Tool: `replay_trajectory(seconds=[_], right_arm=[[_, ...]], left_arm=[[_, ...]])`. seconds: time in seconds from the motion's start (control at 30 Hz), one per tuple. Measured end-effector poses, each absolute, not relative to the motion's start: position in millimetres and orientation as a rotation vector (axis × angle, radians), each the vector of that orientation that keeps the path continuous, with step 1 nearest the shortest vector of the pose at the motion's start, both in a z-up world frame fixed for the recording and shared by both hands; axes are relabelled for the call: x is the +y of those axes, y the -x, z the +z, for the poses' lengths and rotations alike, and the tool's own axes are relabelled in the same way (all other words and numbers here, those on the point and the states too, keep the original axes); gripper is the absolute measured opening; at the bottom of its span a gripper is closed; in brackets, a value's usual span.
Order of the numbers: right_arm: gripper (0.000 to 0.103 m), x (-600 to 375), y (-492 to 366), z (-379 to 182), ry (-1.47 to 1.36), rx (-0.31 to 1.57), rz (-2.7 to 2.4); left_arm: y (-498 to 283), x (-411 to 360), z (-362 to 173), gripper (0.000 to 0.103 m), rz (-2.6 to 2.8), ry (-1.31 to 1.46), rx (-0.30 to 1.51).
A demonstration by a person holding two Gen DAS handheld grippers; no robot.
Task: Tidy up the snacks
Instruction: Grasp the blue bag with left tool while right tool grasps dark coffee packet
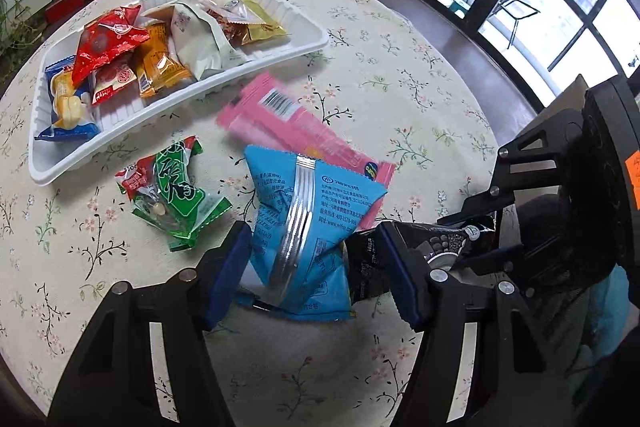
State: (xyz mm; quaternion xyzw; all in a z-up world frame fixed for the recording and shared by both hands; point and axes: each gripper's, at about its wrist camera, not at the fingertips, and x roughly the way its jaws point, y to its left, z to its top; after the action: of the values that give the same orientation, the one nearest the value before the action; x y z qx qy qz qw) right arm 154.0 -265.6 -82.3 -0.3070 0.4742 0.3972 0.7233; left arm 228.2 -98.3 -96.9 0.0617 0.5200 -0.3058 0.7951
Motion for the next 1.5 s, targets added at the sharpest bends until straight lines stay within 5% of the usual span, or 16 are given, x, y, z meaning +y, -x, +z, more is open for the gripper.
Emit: replay_trajectory(seconds=[0.1, 0.23, 0.3, 0.43, 0.63, 1.1, 1.17, 1.5], right_arm=[[0.031, -266, -154, -82, 0.679, 1.04, 0.862], [0.049, -266, -159, -74, 0.621, 1.019, 0.839], [0.051, -261, -162, -73, 0.611, 1.011, 0.846], [0.034, -255, -165, -84, 0.643, 1.046, 0.833], [0.026, -261, -145, -83, 0.698, 1.051, 0.893], [0.04, -263, -156, -73, 0.605, 1.036, 0.816], [0.029, -259, -158, -80, 0.614, 1.059, 0.815], [0.024, -256, -143, -79, 0.646, 1.041, 0.848]], left_arm=[[-229, -92, -93, 0.062, -0.647, -0.114, 1.104], [-229, -88, -88, 0.062, -0.65, -0.089, 1.096], [-230, -93, -91, 0.062, -0.634, -0.13, 1.11], [-233, -99, -98, 0.06, -0.637, -0.161, 1.139], [-232, -93, -91, 0.055, -0.641, -0.158, 1.136], [-235, -111, -108, 0.055, -0.575, -0.256, 1.163], [-233, -114, -115, 0.051, -0.568, -0.275, 1.173], [-216, -114, -114, 0.042, -0.553, -0.299, 1.119]])
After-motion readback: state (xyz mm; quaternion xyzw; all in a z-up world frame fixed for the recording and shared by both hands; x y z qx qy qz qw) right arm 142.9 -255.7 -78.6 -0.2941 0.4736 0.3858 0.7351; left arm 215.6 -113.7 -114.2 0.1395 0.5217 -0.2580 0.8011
